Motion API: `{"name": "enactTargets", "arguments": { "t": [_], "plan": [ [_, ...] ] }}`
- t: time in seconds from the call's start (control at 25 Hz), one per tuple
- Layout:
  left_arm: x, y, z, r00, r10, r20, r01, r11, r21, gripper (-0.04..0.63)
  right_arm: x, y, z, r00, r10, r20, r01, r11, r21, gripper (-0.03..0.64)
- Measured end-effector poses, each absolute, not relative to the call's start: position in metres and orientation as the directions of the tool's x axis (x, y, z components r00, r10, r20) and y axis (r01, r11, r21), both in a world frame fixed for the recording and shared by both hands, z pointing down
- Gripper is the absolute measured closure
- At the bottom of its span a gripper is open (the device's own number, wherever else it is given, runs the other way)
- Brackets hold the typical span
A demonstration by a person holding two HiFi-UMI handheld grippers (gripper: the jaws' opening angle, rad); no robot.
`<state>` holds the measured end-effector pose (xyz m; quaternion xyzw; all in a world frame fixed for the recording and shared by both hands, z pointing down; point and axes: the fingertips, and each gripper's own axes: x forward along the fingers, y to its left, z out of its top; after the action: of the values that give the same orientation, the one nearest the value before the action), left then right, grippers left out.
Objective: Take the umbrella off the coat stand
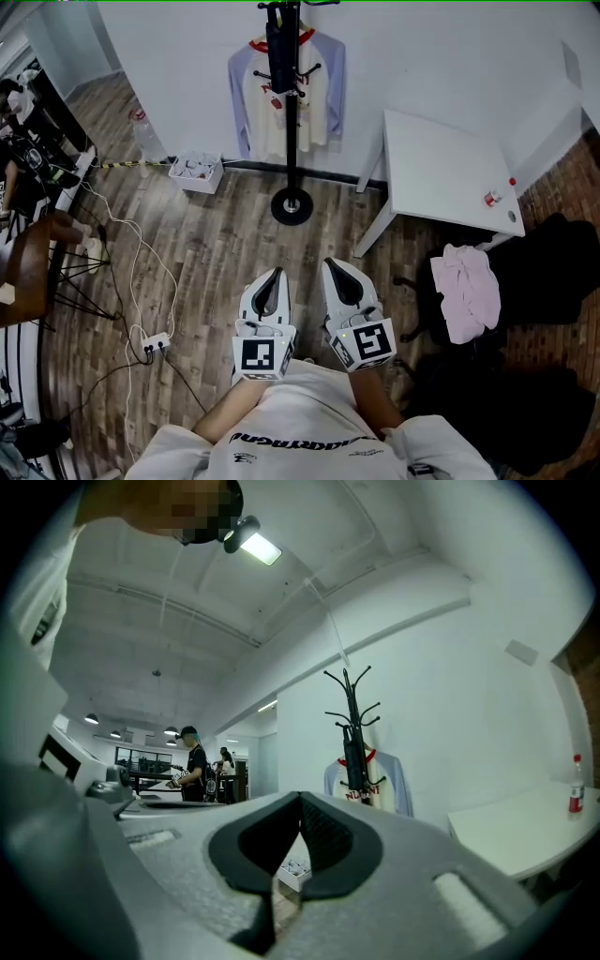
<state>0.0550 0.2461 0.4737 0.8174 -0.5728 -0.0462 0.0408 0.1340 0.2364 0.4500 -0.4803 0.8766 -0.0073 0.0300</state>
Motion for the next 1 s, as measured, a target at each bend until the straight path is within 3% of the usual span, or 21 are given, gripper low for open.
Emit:
{"name": "enactTargets", "arguments": {
  "t": [0.48, 1.0],
  "plan": [
    [0.005, 0.09, 0.465, 0.387, -0.92, -0.064, -0.909, -0.392, 0.141, 0.598, 0.078, 0.078, 0.452, -0.513, -0.858, -0.019, -0.857, 0.513, -0.042, 0.617],
    [-0.068, -0.093, 0.431, 0.51, -0.859, -0.05, -0.845, -0.511, 0.156, 0.598, 0.007, -0.093, 0.412, -0.387, -0.922, -0.029, -0.922, 0.387, -0.02, 0.617]
  ]
}}
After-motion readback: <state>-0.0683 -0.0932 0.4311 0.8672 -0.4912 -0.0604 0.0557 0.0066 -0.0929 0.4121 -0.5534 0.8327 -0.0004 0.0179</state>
